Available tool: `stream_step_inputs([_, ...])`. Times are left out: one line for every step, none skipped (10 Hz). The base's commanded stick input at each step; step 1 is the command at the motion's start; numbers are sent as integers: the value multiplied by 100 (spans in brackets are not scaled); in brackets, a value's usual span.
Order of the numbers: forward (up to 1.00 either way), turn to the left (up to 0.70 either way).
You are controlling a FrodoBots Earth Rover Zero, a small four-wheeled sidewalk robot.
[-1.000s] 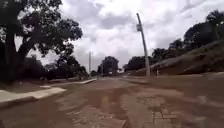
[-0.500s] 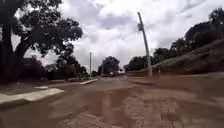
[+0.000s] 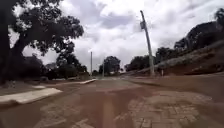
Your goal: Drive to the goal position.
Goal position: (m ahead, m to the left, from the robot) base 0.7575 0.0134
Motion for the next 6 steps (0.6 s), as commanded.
stream_step_inputs([70,0])
stream_step_inputs([70,0])
stream_step_inputs([70,0])
stream_step_inputs([70,0])
stream_step_inputs([70,0])
stream_step_inputs([70,0])
